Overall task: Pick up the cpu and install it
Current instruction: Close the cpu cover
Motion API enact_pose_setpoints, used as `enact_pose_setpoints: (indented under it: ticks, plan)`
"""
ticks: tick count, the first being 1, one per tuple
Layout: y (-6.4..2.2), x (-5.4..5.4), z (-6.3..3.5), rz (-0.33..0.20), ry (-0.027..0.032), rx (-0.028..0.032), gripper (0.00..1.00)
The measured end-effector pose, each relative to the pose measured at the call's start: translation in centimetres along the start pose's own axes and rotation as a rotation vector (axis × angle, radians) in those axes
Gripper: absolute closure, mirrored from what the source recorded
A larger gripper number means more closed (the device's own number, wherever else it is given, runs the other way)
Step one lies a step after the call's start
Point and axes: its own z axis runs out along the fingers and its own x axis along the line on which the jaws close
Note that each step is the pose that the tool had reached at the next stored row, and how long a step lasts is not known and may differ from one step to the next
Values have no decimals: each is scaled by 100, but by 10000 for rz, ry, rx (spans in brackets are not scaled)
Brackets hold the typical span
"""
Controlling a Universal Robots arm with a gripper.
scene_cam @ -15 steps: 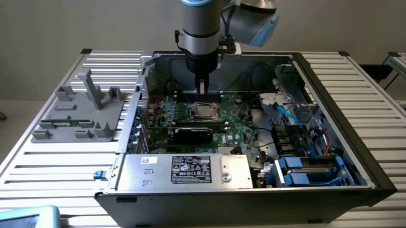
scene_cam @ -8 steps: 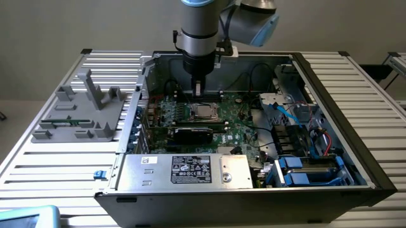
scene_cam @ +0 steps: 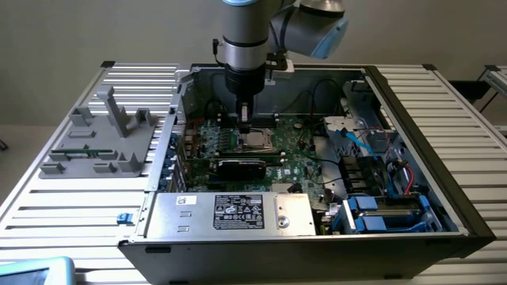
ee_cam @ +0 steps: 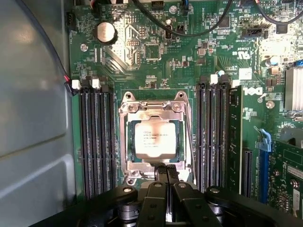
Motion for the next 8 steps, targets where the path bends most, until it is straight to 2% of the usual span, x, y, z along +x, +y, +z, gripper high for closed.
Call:
enact_pose_setpoints:
  ticks: [8]
  plan:
    - [-46,-4,99,0,10,-2,88]
